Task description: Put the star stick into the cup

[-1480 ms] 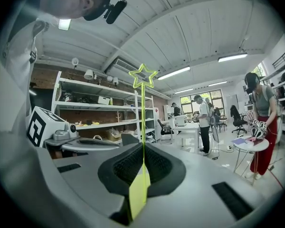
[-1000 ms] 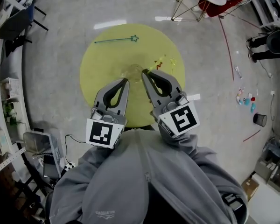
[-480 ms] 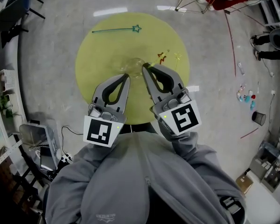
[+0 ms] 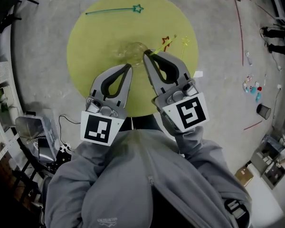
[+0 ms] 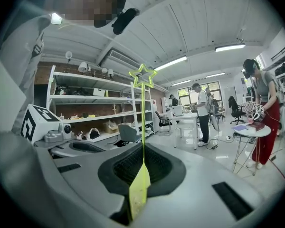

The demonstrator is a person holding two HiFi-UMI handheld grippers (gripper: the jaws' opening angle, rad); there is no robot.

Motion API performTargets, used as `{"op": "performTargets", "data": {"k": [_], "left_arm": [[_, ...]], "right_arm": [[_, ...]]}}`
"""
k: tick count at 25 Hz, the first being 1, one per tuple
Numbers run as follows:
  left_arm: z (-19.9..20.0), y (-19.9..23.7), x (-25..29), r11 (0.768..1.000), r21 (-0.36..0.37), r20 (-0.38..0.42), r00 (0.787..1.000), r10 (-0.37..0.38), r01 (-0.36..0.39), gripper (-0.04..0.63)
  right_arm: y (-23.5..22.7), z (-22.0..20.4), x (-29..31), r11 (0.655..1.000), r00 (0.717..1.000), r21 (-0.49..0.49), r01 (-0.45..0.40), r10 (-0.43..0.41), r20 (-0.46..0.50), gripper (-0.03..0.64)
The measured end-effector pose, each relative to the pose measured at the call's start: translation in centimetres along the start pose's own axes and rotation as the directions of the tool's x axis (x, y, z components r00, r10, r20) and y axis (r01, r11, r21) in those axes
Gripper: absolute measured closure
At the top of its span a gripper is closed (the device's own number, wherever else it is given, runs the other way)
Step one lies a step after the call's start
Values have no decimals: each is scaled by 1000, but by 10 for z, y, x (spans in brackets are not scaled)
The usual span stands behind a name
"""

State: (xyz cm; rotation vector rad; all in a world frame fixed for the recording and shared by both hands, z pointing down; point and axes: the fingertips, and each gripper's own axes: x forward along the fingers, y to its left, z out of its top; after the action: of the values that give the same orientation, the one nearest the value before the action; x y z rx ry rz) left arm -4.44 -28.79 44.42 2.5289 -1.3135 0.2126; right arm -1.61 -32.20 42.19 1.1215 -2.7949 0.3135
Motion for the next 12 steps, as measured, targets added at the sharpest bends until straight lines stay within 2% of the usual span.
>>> {"op": "performTargets", "data": {"k": [12], "left_arm": [[-48,9,22,1000,-2,-31,1000,4,-4,578]], "right_arm": [[-22,-54,13,999,999,6,31,-31,-28,581]]}}
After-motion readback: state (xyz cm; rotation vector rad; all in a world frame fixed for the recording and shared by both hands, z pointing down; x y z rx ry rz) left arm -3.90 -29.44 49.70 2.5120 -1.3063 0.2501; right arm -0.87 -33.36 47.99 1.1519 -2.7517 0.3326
